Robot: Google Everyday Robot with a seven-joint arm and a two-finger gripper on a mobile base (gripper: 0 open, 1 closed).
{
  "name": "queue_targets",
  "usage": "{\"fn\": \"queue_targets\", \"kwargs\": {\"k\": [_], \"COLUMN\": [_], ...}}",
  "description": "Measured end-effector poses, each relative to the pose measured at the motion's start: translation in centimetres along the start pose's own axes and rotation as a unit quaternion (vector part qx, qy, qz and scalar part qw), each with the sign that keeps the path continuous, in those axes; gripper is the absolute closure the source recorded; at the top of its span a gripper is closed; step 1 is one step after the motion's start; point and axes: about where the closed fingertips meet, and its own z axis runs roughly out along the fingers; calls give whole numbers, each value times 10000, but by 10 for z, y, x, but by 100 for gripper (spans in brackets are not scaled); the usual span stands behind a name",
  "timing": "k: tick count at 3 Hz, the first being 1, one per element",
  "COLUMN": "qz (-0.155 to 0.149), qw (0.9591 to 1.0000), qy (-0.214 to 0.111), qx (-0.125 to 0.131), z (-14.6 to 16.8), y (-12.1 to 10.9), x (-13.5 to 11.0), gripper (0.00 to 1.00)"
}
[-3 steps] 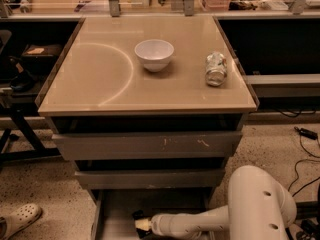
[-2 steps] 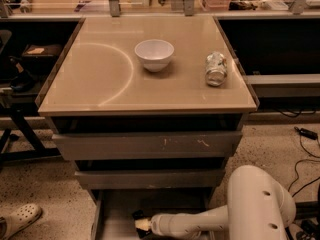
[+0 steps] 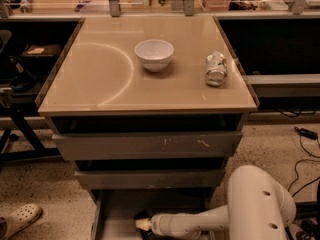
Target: Place rxbar chocolate into bottom drawer
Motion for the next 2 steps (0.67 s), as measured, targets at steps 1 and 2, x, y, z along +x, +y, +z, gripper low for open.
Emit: {"fn": "queue_targets", "kwargs": {"k": [1,2], "qz": [0,0], "qw": [10000,10000], "qy": [0,0], "qx": [0,-1], "z": [0,0], "y": [0,0], "x": [0,0], "gripper": [0,0]}}
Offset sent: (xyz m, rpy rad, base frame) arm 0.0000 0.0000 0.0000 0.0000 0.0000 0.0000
